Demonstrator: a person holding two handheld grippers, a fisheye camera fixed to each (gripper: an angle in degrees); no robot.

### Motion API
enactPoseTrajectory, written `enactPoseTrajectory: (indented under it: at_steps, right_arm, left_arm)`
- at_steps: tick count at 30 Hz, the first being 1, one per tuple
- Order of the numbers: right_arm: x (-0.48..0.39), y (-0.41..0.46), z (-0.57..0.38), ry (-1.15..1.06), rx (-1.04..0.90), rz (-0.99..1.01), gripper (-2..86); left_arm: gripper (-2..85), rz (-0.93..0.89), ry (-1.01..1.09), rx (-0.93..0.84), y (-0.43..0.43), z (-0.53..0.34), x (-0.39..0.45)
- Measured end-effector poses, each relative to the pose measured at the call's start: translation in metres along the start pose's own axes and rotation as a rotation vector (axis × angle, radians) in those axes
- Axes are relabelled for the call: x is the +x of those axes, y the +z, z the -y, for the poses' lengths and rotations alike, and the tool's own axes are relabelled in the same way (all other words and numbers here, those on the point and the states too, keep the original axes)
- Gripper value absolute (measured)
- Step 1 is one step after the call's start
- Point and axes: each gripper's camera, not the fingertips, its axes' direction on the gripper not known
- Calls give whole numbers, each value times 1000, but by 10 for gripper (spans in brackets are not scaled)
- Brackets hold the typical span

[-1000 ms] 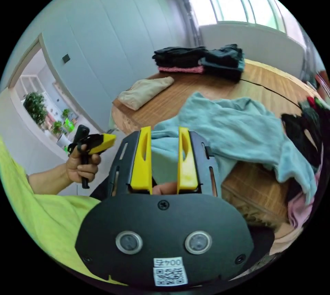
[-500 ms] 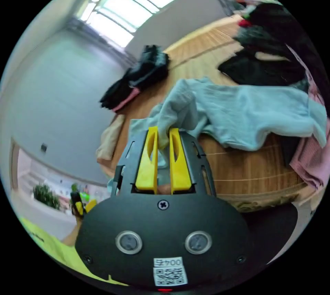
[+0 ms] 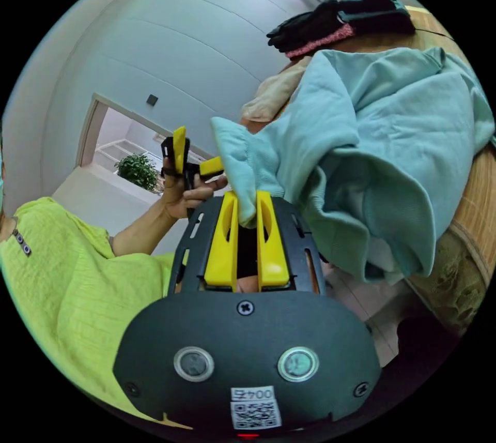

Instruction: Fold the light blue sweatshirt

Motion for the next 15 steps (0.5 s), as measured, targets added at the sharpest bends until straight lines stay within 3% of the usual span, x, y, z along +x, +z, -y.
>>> enactPoseTrajectory:
  at_steps: [4, 7, 15]
  right_arm:
    - [4, -9, -2, 36, 22, -69, 67]
    - [-1, -6, -1, 37, 4, -130, 79]
    - [-69, 38, 6, -160, -73, -220, 106]
  left_arm:
    - [231, 209, -38, 60, -59, 17, -30]
    - [186, 212, -16, 155, -91, 40, -38]
    - [151, 338, 191, 137, -15, 184, -23]
